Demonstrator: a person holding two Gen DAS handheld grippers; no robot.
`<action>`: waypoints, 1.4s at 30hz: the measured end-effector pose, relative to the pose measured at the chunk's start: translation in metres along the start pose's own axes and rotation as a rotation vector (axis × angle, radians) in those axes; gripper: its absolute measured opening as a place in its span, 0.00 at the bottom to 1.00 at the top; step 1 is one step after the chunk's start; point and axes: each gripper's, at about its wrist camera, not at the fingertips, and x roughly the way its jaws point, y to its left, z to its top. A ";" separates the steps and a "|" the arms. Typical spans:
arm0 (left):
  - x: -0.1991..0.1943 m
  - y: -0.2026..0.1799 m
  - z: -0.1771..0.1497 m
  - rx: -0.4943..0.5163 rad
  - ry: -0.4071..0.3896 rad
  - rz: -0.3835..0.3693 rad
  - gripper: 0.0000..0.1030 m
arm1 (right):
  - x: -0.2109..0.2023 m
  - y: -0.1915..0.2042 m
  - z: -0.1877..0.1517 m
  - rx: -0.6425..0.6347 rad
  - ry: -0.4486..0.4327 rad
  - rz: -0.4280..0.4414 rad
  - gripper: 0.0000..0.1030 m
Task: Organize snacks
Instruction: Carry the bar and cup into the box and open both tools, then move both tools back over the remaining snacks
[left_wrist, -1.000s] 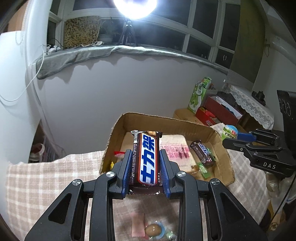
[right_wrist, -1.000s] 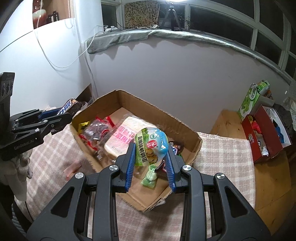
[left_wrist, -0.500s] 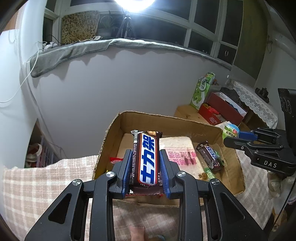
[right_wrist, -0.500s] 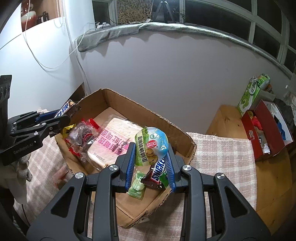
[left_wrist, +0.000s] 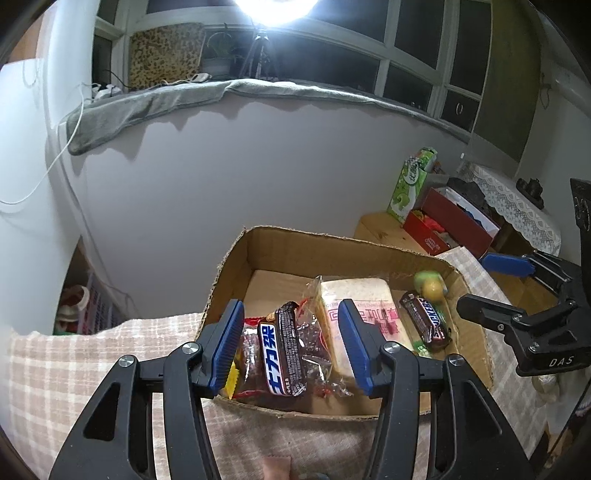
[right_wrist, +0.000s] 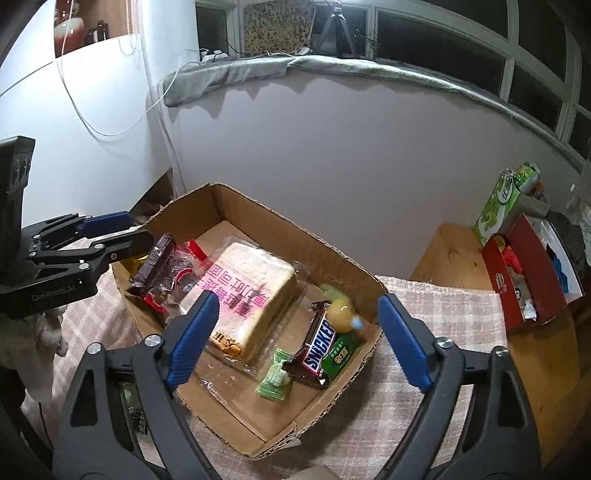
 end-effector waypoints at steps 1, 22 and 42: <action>-0.001 0.000 0.000 -0.002 -0.002 0.001 0.50 | 0.000 0.001 0.000 -0.002 0.000 0.000 0.88; -0.049 0.031 -0.029 -0.075 -0.023 0.008 0.50 | -0.039 0.027 -0.034 -0.021 0.000 0.044 0.88; -0.091 0.049 -0.116 -0.189 0.004 0.008 0.50 | -0.056 0.093 -0.106 -0.058 0.010 0.156 0.88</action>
